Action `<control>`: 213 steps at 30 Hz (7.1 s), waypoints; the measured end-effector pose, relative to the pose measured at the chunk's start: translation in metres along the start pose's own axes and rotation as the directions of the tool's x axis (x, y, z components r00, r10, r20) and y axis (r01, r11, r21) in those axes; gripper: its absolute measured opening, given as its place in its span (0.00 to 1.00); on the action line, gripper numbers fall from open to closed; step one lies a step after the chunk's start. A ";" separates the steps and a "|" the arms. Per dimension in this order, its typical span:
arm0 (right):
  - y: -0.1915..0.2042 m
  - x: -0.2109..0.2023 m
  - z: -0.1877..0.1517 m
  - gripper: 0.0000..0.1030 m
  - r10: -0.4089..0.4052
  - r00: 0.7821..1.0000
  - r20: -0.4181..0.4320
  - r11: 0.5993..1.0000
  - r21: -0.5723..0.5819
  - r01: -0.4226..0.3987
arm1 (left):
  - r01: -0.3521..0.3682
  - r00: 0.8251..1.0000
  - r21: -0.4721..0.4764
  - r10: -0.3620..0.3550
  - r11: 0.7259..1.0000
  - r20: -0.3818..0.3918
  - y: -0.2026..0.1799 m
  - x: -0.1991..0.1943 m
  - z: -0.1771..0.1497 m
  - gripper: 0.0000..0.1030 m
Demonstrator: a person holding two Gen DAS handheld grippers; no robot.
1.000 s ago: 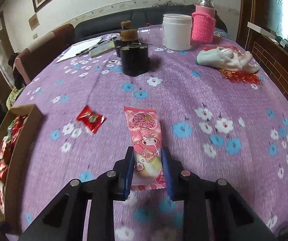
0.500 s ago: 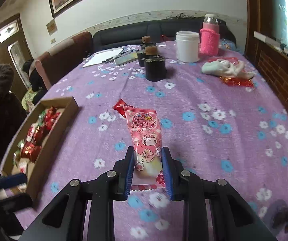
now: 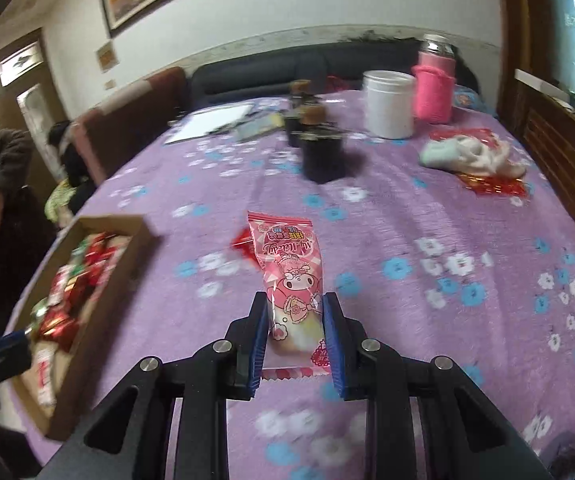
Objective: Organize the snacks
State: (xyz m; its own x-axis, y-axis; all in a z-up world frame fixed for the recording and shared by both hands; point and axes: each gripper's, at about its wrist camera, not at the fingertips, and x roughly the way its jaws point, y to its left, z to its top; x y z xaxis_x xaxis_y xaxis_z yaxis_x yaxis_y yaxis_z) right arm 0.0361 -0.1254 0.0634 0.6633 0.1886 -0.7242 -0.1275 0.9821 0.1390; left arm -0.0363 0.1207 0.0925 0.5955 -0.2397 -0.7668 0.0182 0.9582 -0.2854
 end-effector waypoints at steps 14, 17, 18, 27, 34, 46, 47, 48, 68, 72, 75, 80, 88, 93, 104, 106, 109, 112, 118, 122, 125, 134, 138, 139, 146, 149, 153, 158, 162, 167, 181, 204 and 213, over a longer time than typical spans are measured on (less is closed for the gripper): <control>-0.065 0.031 -0.012 0.28 -0.012 1.000 -0.017 0.982 0.190 0.015 | 0.003 1.000 0.085 -0.001 0.996 -0.025 -0.055 0.126 0.055 0.62; -0.067 0.034 -0.013 0.28 -0.008 0.999 -0.033 0.979 0.203 0.015 | -0.029 0.999 0.130 0.032 0.991 -0.020 -0.061 0.143 0.058 0.62; -0.068 0.035 -0.013 0.28 -0.004 0.999 -0.039 0.978 0.209 0.012 | -0.037 0.999 0.145 0.039 0.989 -0.014 -0.063 0.147 0.060 0.62; -0.074 0.035 -0.012 0.28 0.017 0.999 -0.049 0.969 0.249 -0.004 | -0.082 0.996 0.277 0.087 0.957 -0.007 -0.086 0.172 0.062 0.56; -0.066 0.035 -0.013 0.27 -0.016 0.999 -0.048 0.976 0.214 0.026 | -0.078 0.996 0.306 0.085 0.949 -0.011 -0.091 0.168 0.057 0.18; -0.059 0.026 -0.011 0.27 -0.060 0.998 0.003 0.985 0.165 0.059 | -0.014 1.000 0.255 0.017 0.967 -0.010 -0.087 0.142 0.048 0.18; -0.060 0.026 -0.011 0.27 -0.061 0.998 0.005 0.983 0.171 0.059 | -0.008 1.000 0.251 0.011 0.968 -0.011 -0.087 0.139 0.046 0.17; -0.061 0.026 -0.011 0.27 -0.061 0.998 0.006 0.983 0.175 0.059 | -0.002 1.000 0.248 0.005 0.969 -0.011 -0.086 0.136 0.045 0.17; -0.043 -0.023 -0.026 0.27 -0.031 0.997 0.076 0.983 0.185 0.017 | 0.089 0.991 0.120 -0.100 0.989 0.089 -0.029 0.009 0.006 0.18; -0.012 -0.039 -0.028 0.27 0.047 0.996 0.072 0.987 0.148 -0.057 | 0.092 0.987 0.053 -0.098 0.994 0.126 -0.001 -0.014 -0.005 0.18; 0.012 -0.054 -0.021 0.26 0.091 0.992 0.088 0.988 0.114 -0.101 | 0.094 0.982 -0.004 -0.092 0.996 0.164 0.022 -0.031 -0.010 0.18; 0.085 -0.081 0.006 0.26 0.265 0.958 0.112 0.963 0.019 -0.269 | 0.050 0.972 -0.105 -0.024 0.993 0.233 0.075 -0.068 -0.010 0.18; 0.159 -0.071 -0.015 0.26 0.418 0.908 0.011 0.905 -0.087 -0.416 | -0.033 0.964 -0.163 0.074 0.986 0.257 0.121 -0.089 -0.025 0.18; 0.145 -0.052 -0.033 0.26 0.357 0.934 -0.031 0.931 -0.069 -0.358 | -0.065 0.972 -0.161 0.098 0.985 0.212 0.128 -0.070 -0.037 0.18; 0.207 -0.029 -0.053 0.26 0.389 0.911 -0.138 0.895 -0.177 -0.410 | -0.160 0.978 -0.216 0.184 0.963 0.094 0.164 -0.042 -0.054 0.18; 0.221 -0.021 -0.058 0.26 0.388 0.907 -0.166 0.888 -0.197 -0.416 | -0.173 0.977 -0.219 0.196 0.960 0.085 0.169 -0.040 -0.055 0.18; 0.236 -0.009 -0.065 0.26 0.365 0.911 -0.193 0.886 -0.228 -0.404 | -0.190 0.975 -0.211 0.210 0.959 0.077 0.171 -0.038 -0.057 0.18; 0.246 -0.002 -0.071 0.26 0.352 0.911 -0.215 0.883 -0.245 -0.399 | -0.196 0.974 -0.208 0.215 0.958 0.070 0.173 -0.035 -0.058 0.18; 0.254 0.008 -0.081 0.26 0.323 0.917 -0.232 0.886 -0.265 -0.379 | -0.205 0.972 -0.222 0.224 0.953 0.064 0.176 -0.032 -0.059 0.19; 0.254 0.009 -0.081 0.28 0.319 0.920 -0.226 0.889 -0.264 -0.373 | -0.208 0.971 -0.233 0.230 0.950 0.071 0.177 -0.035 -0.058 0.27; 0.255 0.006 -0.081 0.29 0.323 0.922 -0.215 0.887 -0.271 -0.373 | -0.209 0.968 -0.242 0.236 0.948 0.089 0.176 -0.041 -0.058 0.44; 0.250 -0.019 -0.077 0.47 0.332 0.935 -0.123 0.889 -0.292 -0.354 | -0.260 0.945 -0.198 0.291 0.945 0.152 0.153 -0.058 -0.054 0.46; 0.239 -0.034 -0.074 0.57 0.325 0.944 -0.057 0.901 -0.285 -0.327 | -0.328 0.916 -0.169 0.357 0.929 0.185 0.139 -0.066 -0.054 0.60; 0.234 -0.038 -0.074 0.57 0.318 0.947 -0.041 0.906 -0.280 -0.317 | -0.351 0.904 -0.163 0.379 0.922 0.199 0.134 -0.068 -0.054 0.64; 0.204 -0.044 -0.075 0.59 0.255 0.967 -0.001 0.939 -0.239 -0.248 | -0.401 0.885 -0.119 0.417 0.908 0.207 0.113 -0.067 -0.052 0.65; 0.195 -0.044 -0.077 0.59 0.229 0.973 0.005 0.948 -0.228 -0.222 | -0.401 0.887 -0.108 0.415 0.910 0.202 0.107 -0.066 -0.053 0.65; 0.190 -0.046 -0.081 0.59 0.217 0.976 0.013 0.950 -0.233 -0.208 | -0.404 0.888 -0.098 0.416 0.909 0.197 0.102 -0.066 -0.053 0.65; 0.188 -0.051 -0.084 0.63 0.202 0.979 0.032 0.950 -0.247 -0.188 | -0.410 0.886 -0.090 0.420 0.908 0.196 0.099 -0.067 -0.054 0.65; 0.190 -0.054 -0.090 0.63 0.183 0.982 0.034 0.946 -0.276 -0.167 | -0.429 0.876 -0.118 0.444 0.896 0.186 0.113 -0.068 -0.050 0.65; 0.200 -0.063 -0.059 0.63 0.181 0.981 0.066 0.947 -0.282 -0.155 | -0.443 0.862 -0.149 0.466 0.884 0.199 0.124 -0.083 -0.033 0.65; 0.149 -0.059 -0.098 0.77 0.068 0.993 0.096 0.980 -0.194 -0.048 | -0.450 0.869 -0.140 0.469 0.882 0.160 0.093 -0.057 -0.065 0.78; 0.201 -0.058 -0.102 0.77 0.004 0.994 0.108 0.947 -0.319 0.031 | -0.404 0.894 -0.216 0.433 0.889 0.113 0.139 -0.059 -0.075 0.78; 0.201 -0.059 -0.104 0.77 -0.004 0.994 0.108 0.946 -0.323 0.039 | -0.397 0.897 -0.216 0.427 0.892 0.111 0.140 -0.059 -0.076 0.78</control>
State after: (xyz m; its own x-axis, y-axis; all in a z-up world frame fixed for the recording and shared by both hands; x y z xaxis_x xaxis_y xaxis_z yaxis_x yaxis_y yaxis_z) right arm -0.1055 0.0614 0.0635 0.7392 0.1838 -0.6479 -0.3333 0.9358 -0.1149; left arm -0.1301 0.2570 0.0541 0.6314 0.2114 -0.7461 -0.3943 0.9160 -0.0741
